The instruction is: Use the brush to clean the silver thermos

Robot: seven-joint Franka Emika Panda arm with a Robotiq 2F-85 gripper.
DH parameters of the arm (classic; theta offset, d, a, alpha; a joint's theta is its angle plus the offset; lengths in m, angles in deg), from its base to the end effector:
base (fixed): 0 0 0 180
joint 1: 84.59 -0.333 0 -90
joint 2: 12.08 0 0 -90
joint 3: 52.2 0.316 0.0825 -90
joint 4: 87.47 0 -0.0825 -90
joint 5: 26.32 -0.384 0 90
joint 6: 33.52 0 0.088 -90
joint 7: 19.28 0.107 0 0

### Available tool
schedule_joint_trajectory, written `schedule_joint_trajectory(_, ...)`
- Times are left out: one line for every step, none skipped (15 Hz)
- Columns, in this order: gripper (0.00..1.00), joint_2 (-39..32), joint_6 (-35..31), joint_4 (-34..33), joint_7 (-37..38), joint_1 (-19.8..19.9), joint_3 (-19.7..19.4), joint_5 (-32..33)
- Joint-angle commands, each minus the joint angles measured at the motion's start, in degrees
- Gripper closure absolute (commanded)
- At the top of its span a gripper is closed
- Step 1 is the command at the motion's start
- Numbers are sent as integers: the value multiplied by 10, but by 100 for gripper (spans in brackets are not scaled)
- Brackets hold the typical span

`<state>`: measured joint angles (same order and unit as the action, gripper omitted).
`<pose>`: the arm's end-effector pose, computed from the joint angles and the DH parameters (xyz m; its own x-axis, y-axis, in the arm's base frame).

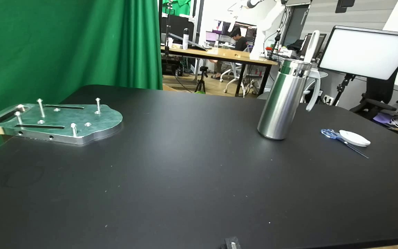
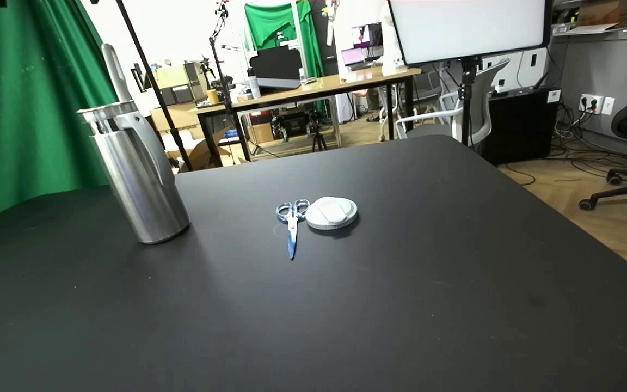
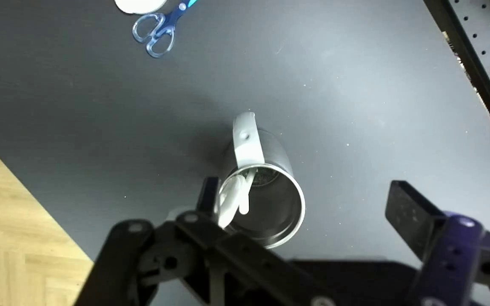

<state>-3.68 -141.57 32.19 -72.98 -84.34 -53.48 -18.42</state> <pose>0.5049 -0.0241 0.4842 0.5719 0.8091 -0.1353 0.8184 -0.5740 0.0267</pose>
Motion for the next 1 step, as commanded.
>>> schedule_joint_trajectory(0,6,5,0,1,-5,-4,1)
